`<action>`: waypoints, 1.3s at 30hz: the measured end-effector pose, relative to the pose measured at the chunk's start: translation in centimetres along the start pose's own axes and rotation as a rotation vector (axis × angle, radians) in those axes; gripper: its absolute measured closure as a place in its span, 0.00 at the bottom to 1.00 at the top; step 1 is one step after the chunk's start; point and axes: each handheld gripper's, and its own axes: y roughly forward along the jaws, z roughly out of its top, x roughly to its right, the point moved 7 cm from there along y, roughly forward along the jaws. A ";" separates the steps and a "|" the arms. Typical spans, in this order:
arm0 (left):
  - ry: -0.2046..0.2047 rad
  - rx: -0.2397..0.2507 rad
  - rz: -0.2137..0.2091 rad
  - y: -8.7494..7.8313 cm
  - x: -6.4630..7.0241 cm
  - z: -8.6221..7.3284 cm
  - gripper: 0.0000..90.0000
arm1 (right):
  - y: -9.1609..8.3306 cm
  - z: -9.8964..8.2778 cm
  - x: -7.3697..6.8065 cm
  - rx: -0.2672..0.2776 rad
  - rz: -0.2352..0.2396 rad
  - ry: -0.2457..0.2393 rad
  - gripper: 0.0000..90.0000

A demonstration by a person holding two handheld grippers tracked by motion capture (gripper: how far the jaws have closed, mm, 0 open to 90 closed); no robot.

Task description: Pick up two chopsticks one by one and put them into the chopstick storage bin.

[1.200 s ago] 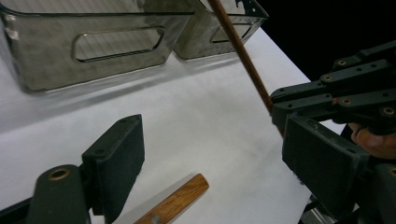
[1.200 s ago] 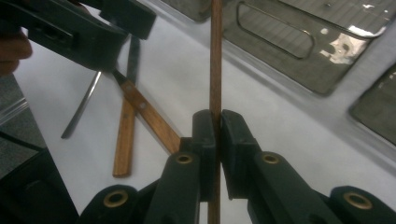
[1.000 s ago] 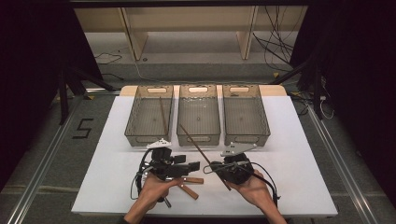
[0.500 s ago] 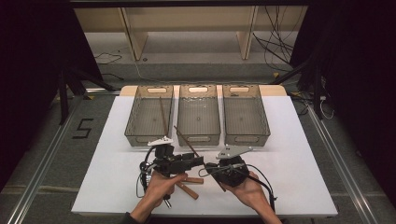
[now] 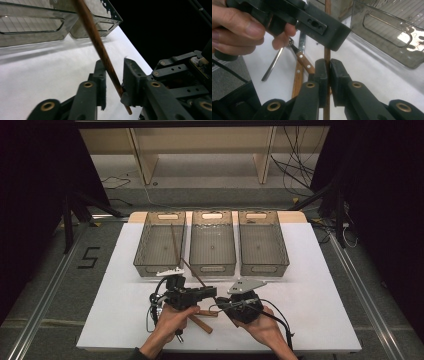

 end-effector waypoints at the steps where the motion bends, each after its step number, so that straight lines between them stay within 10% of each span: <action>1: -0.001 -0.001 -0.004 0.0 0.0 0.0 0.82 | 0.0 0.0 0.0 0.003 0.000 -0.001 0.94; 16: -0.039 0.003 -0.085 -0.6 0.2 0.4 0.94 | -0.2 0.0 0.0 0.006 0.009 0.002 0.84; 28: 0.016 0.040 0.002 -4.2 -1.5 2.9 0.93 | -1.4 -1.8 1.1 0.008 0.005 0.003 0.48; 39: 0.009 0.085 0.078 -8.3 -3.9 6.4 0.93 | -2.7 -3.4 2.7 0.101 -0.028 0.049 0.34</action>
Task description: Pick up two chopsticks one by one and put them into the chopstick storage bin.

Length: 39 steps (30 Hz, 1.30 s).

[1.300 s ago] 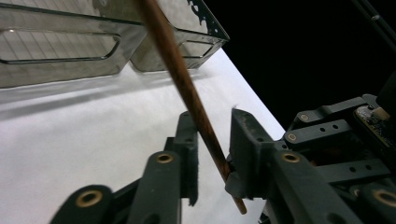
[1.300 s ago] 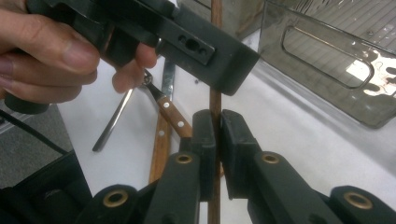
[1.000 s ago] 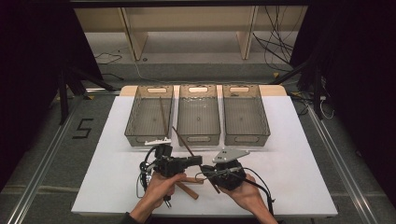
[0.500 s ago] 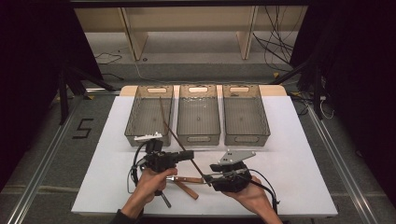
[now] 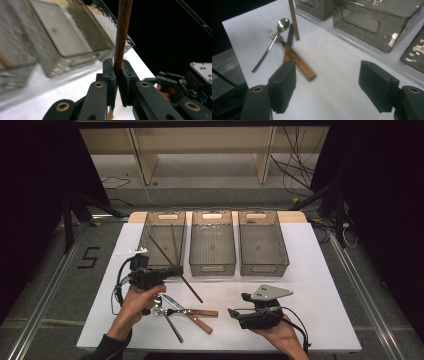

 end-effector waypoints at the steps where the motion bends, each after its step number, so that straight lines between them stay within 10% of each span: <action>1: 0.001 0.005 0.008 -0.3 -0.3 0.5 0.93 | -0.2 -0.1 0.2 0.004 0.001 0.005 0.33; 25: -0.081 0.029 0.162 -3.2 -6.3 9.9 0.93 | -0.9 -1.8 1.4 -0.010 -0.037 0.050 0.29; 39: -0.117 0.007 0.269 -1.5 -9.5 11.6 0.93 | -0.9 -1.8 1.2 0.000 -0.035 0.042 0.28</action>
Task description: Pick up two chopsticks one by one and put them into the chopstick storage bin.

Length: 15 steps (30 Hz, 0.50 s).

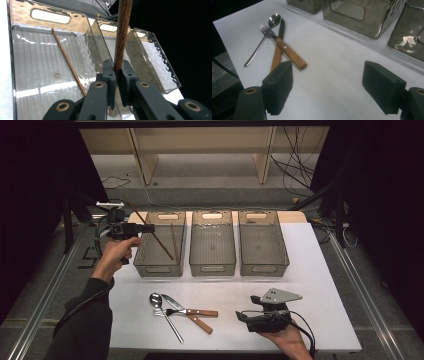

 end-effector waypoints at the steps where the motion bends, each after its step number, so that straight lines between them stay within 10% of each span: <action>1: -0.002 -0.002 0.004 0.2 -0.1 0.1 0.93 | -0.1 0.0 0.0 0.003 0.000 0.000 0.28; 15: -0.003 -0.062 0.049 3.0 -0.7 -0.6 0.93 | -0.2 -0.1 0.0 0.001 0.005 -0.001 0.28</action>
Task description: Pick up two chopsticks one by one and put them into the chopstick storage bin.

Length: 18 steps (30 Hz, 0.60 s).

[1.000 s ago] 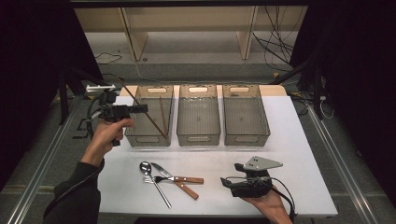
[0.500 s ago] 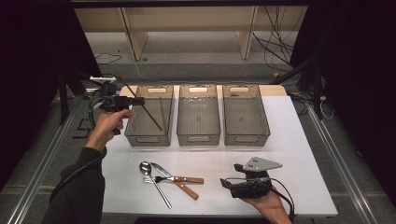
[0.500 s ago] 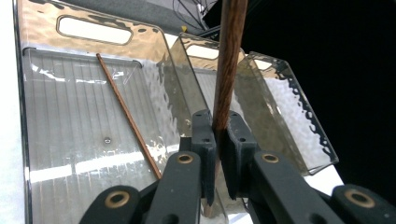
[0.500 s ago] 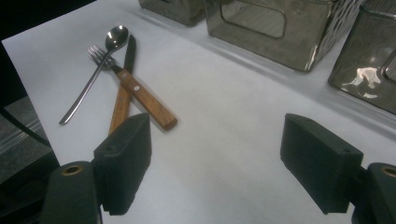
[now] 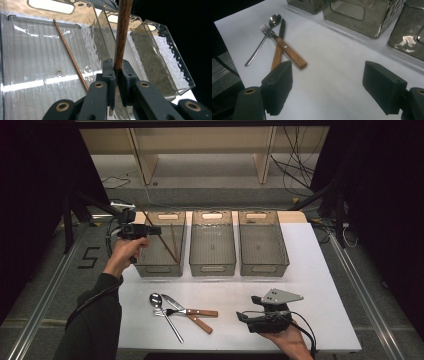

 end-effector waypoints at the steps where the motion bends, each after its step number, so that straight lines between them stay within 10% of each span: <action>1: 0.003 -0.003 0.004 0.1 0.0 -0.1 0.93 | 0.0 0.0 0.0 0.000 0.000 -0.001 0.28; 18: 0.016 -0.067 0.025 1.4 -0.5 -1.3 0.93 | 0.0 0.0 0.0 0.000 0.002 0.003 0.28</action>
